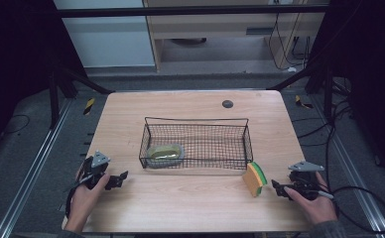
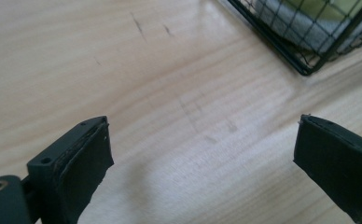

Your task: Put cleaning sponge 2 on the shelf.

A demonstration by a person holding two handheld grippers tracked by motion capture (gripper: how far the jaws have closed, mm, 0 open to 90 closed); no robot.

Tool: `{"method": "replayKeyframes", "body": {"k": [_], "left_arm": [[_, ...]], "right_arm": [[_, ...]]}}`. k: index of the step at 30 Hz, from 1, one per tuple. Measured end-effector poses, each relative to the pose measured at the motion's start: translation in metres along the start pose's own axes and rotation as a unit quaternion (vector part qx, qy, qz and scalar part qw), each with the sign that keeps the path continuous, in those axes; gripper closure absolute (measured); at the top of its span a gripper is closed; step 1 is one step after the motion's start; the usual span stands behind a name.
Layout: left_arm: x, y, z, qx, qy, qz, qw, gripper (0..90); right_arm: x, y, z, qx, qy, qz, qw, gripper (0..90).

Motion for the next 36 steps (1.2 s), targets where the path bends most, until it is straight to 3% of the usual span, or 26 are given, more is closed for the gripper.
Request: {"method": "replayKeyframes", "body": {"k": [3,4,7,15,22,27,36], "left_arm": [[0.007,-0.002,-0.007,0.009,0.012,-0.007,0.9999,3.3],[0.009,-0.002,-0.008,0.001,0.010,-0.017,0.9998,3.0],[0.014,-0.004,-0.010,0.002,0.018,-0.020,0.9996,2.0],[0.018,-0.006,-0.007,-0.004,0.007,-0.021,0.9997,0.0],[0.019,-0.006,-0.006,-0.010,0.008,-0.015,0.9998,0.0],[0.019,-0.006,-0.006,-0.011,0.006,-0.015,0.9998,0.0],[0.019,-0.006,-0.005,-0.011,0.007,-0.015,0.9998,0.0]], "right_arm": [[-0.014,0.003,-0.012,-0.004,0.023,-0.008,0.9997,15.6],[-0.019,0.006,-0.013,-0.009,0.027,-0.008,0.9996,16.5],[-0.032,0.015,-0.015,-0.009,0.047,0.003,0.9988,19.8],[-0.067,0.023,0.001,-0.003,0.061,0.010,0.9981,23.7],[-0.089,0.042,0.032,-0.014,0.050,0.037,0.9980,19.1],[-0.094,0.059,0.047,-0.014,0.053,0.057,0.9969,12.3],[-0.087,0.078,0.072,-0.023,0.062,0.064,0.9958,17.3]]}}
Point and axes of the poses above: each handheld gripper's, and its own axes: x roughly forward along the jaws, z roughly out of its top, y roughly to its left, the point moved 9 cm from there along x, roughly forward along the jaws, and after that the axes turned 7 degrees about y, right-handed, at the moved point
